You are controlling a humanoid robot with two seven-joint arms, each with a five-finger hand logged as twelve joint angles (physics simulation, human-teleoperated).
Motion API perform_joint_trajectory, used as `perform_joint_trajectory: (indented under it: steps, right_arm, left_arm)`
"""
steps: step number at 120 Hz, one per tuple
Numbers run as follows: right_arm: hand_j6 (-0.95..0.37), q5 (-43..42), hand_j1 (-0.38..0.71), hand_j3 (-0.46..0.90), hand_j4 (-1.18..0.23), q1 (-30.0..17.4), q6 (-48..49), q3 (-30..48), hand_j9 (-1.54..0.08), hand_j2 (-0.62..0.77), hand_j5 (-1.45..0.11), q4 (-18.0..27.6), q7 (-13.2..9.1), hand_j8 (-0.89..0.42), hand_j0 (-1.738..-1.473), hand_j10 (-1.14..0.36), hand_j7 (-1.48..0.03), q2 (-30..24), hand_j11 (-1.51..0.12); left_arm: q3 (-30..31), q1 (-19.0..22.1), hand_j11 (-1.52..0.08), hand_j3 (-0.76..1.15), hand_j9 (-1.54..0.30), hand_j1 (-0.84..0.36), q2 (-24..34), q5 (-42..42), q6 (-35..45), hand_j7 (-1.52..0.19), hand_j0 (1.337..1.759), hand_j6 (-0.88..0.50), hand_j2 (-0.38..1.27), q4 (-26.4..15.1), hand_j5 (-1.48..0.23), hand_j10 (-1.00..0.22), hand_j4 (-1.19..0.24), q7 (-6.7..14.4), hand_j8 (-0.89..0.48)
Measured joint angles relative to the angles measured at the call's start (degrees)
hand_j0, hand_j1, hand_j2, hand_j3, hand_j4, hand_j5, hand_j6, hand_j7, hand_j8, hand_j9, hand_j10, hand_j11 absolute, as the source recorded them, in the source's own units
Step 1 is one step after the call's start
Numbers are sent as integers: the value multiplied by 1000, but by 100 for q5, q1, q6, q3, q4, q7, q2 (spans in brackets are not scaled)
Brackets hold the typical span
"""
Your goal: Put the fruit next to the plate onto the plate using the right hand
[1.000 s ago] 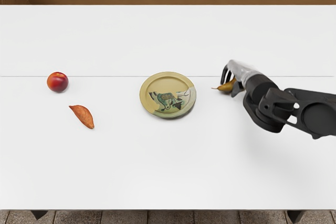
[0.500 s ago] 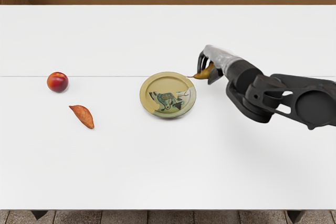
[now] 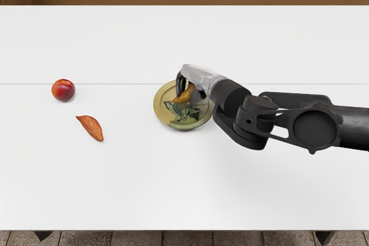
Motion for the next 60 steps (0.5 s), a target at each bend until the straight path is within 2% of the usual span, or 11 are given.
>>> perform_joint_trajectory:
  steps: [12,20,28,42,60]
  right_arm:
    - [-539,-1,335,0,-809,-3,22,1,-1076,271,-1074,-133,0,-460,-1646,-488,-1060,115,-1091]
    - [-485,19,260,0,-680,-7,13,12,-902,181,-900,-156,3,-428,-1649,-452,-890,146,-913]
    - [-374,42,119,0,-515,-19,4,99,-682,127,-681,-114,4,-333,-1652,-350,-674,131,-690]
    - [-230,148,-64,0,-309,-51,17,301,-409,69,-408,165,5,-207,-1654,-216,-404,-145,-413]
    - [-132,524,-188,0,-169,-75,341,622,-223,30,-222,648,67,-121,-1656,-125,-220,-883,-225]
  left_arm:
    - [0,0,0,0,0,349,0,0,1,0,1658,0,0,0,0,0,0,0,0]
    - [0,0,0,0,0,349,0,0,2,0,1658,0,0,0,0,0,0,0,0]
    - [0,0,0,0,0,349,0,0,1,0,1658,0,0,0,0,0,0,0,0]
    - [0,0,0,0,0,349,0,0,1,0,1658,0,0,0,0,0,0,0,0]
    - [0,0,0,0,0,349,0,0,2,0,1658,0,0,0,0,0,0,0,0]
